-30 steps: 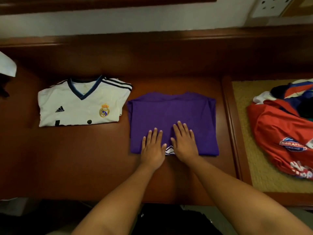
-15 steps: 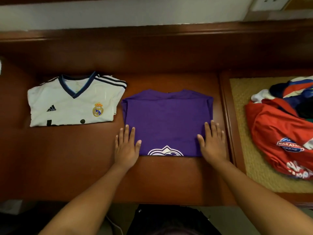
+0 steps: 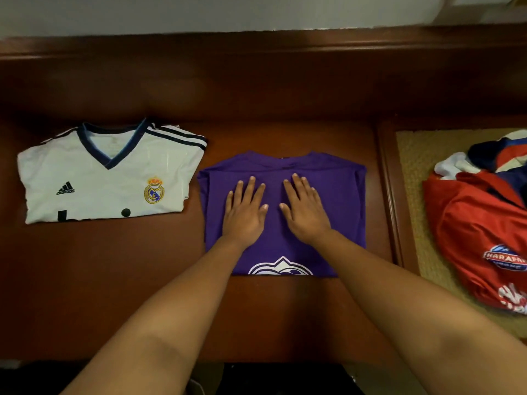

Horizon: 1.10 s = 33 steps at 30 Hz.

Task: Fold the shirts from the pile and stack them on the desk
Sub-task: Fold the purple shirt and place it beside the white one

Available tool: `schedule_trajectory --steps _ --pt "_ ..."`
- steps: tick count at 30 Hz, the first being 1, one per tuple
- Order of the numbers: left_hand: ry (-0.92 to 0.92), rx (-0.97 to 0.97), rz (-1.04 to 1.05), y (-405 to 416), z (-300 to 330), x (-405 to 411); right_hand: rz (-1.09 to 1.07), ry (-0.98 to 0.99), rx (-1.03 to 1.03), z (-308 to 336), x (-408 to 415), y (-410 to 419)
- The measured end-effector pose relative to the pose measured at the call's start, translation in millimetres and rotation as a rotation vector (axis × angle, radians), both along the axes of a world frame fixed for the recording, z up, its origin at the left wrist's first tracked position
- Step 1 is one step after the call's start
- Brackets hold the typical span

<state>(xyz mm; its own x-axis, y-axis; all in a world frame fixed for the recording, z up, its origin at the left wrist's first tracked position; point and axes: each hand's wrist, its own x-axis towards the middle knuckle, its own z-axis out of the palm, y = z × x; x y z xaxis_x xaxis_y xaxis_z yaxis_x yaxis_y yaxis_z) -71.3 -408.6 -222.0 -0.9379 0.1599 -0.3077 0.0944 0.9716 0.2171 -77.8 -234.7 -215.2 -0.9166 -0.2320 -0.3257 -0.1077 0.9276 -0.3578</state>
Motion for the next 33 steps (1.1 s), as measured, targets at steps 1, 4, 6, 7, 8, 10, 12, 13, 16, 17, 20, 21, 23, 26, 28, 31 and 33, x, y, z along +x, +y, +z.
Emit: schedule_trajectory --steps 1,4,6,7,8,10,12,13,16,17,20,21,23,26,28,31,33 --pt "-0.009 -0.018 -0.019 -6.3 -2.4 -2.2 0.022 -0.005 0.027 -3.4 -2.9 4.8" --pt "-0.004 -0.041 -0.052 -31.0 -7.8 -4.9 0.061 0.026 0.108 -10.7 -9.9 31.4" --pt "0.009 -0.053 0.007 -49.3 -8.8 -5.5 0.011 0.044 0.156 -13.1 -13.9 55.4" --pt "0.016 -0.069 0.059 -58.5 -8.5 -5.5 -0.038 0.039 0.182 -14.1 -15.4 68.3" --pt "0.021 -0.085 0.112 -66.9 -7.7 -5.0 -0.101 0.024 0.208 -15.1 -16.2 81.7" --pt "0.023 -0.096 0.164 -79.2 -6.0 -3.1 -0.253 -0.008 0.221 -12.9 -16.9 105.1" --pt "0.025 -0.073 0.157 -83.7 -3.2 -1.5 -0.359 0.004 0.174 -7.2 -14.6 118.3" --pt "0.034 -0.058 0.158 -83.2 -1.3 -0.4 -0.394 0.042 0.152 -2.5 -12.4 119.4" --pt "0.115 0.005 0.163 -69.6 5.7 6.8 -0.588 0.146 0.096 9.3 1.7 107.7" --pt "0.141 0.042 0.160 -60.2 9.5 10.7 -0.683 0.130 0.074 12.4 7.3 102.0" --pt "0.126 0.202 0.146 -21.4 19.7 24.8 -0.883 -0.021 -0.008 14.4 26.2 89.5" --pt "0.100 0.267 0.133 -5.8 23.0 28.7 -0.918 -0.059 -0.050 13.4 30.9 86.6" --pt "0.030 0.398 0.098 26.0 28.4 33.7 -1.020 -0.124 -0.174 13.6 36.1 80.7" --pt "-0.121 0.511 0.127 69.4 35.8 31.9 -1.180 -0.117 -0.460 22.0 39.6 74.8" --pt "-0.190 0.520 0.178 91.6 41.9 24.5 -1.198 -0.060 -0.638 32.3 41.3 69.5" --pt "-0.305 0.672 0.255 117.4 56.1 11.1 -1.109 -0.036 -0.832 36.0 43.7 61.2" --pt "-0.412 0.756 0.392 129.3 63.8 1.2 -1.075 -0.061 -0.923 35.8 46.6 57.6"
